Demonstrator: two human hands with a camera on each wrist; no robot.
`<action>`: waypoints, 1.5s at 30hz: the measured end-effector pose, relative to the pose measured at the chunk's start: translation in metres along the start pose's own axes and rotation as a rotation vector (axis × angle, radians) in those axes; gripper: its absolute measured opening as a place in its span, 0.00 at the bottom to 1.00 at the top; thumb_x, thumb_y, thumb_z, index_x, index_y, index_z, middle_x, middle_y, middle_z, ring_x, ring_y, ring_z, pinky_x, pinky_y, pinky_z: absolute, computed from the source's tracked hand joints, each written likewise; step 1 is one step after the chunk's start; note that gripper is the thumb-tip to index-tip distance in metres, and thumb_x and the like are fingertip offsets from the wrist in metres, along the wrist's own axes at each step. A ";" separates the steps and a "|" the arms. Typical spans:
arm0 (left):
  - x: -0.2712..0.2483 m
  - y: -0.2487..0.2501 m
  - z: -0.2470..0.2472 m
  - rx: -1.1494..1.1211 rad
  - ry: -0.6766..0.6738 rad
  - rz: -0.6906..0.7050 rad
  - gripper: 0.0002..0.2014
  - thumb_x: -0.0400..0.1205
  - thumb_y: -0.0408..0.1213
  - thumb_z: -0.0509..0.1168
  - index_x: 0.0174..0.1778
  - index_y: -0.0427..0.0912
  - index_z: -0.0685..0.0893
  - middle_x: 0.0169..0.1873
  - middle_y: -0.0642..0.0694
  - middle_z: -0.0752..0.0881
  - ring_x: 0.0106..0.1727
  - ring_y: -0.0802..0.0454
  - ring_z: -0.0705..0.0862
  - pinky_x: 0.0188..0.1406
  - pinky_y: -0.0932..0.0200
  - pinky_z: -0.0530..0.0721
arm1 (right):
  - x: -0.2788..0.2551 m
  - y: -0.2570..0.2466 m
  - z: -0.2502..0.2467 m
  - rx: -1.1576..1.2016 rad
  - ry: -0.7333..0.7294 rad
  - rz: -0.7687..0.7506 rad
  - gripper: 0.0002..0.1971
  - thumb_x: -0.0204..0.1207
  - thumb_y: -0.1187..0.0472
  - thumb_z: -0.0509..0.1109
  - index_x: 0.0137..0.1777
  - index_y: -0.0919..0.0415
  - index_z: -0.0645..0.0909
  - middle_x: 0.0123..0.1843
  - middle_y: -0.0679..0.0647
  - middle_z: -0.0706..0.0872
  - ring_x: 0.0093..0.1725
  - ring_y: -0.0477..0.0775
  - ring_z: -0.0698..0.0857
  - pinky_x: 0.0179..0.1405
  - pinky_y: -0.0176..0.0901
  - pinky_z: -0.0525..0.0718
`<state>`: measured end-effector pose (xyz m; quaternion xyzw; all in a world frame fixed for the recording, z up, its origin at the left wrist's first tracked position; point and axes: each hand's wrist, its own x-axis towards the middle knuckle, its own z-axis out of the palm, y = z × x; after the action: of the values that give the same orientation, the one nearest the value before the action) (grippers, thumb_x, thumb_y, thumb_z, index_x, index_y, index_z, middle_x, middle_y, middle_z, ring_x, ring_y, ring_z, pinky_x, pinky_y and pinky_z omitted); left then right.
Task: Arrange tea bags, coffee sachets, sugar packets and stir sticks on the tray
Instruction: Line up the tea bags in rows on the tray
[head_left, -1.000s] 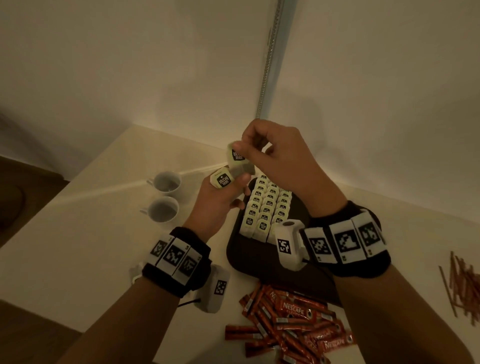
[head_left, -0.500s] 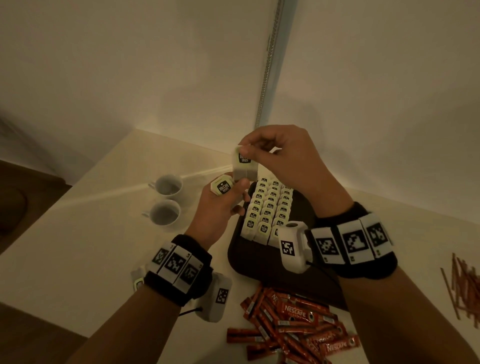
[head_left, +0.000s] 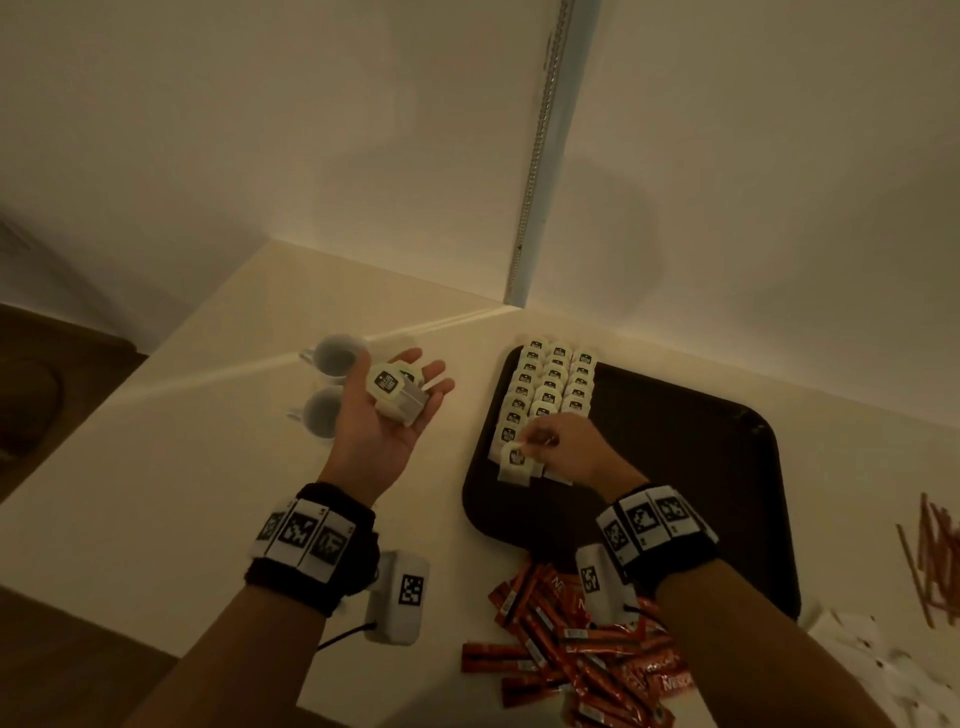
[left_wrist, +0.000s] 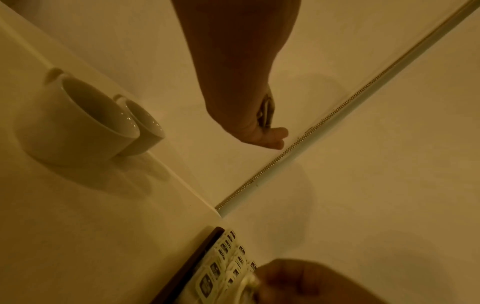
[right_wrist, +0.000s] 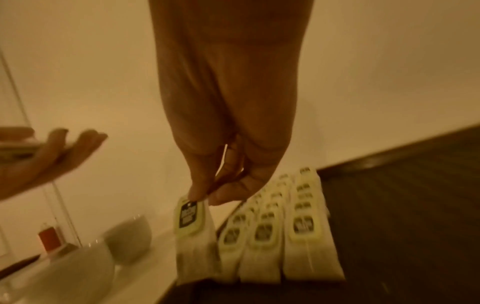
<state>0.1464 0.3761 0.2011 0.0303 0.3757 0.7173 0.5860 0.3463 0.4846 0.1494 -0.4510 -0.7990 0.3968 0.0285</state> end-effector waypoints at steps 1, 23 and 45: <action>0.001 0.002 0.000 -0.001 0.006 0.003 0.26 0.85 0.57 0.52 0.57 0.39 0.82 0.50 0.38 0.90 0.50 0.42 0.90 0.40 0.59 0.89 | 0.003 0.007 0.009 0.044 -0.036 0.031 0.10 0.77 0.65 0.70 0.57 0.64 0.84 0.52 0.54 0.86 0.43 0.39 0.80 0.36 0.21 0.76; 0.012 -0.008 -0.003 0.067 0.015 -0.072 0.24 0.86 0.55 0.49 0.61 0.41 0.80 0.57 0.37 0.88 0.56 0.43 0.88 0.54 0.51 0.88 | 0.030 -0.034 0.027 0.320 0.492 -0.169 0.07 0.76 0.61 0.72 0.52 0.60 0.82 0.43 0.49 0.82 0.39 0.39 0.78 0.39 0.30 0.75; 0.003 -0.016 0.019 0.370 -0.221 0.178 0.10 0.71 0.37 0.68 0.47 0.45 0.82 0.38 0.51 0.89 0.42 0.54 0.86 0.39 0.62 0.86 | 0.004 -0.125 -0.068 0.222 0.286 -0.563 0.05 0.76 0.63 0.71 0.48 0.59 0.88 0.39 0.43 0.88 0.39 0.42 0.85 0.40 0.24 0.77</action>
<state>0.1679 0.3889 0.2043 0.2486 0.4302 0.6774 0.5424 0.2842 0.4939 0.2775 -0.2577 -0.8321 0.3907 0.2976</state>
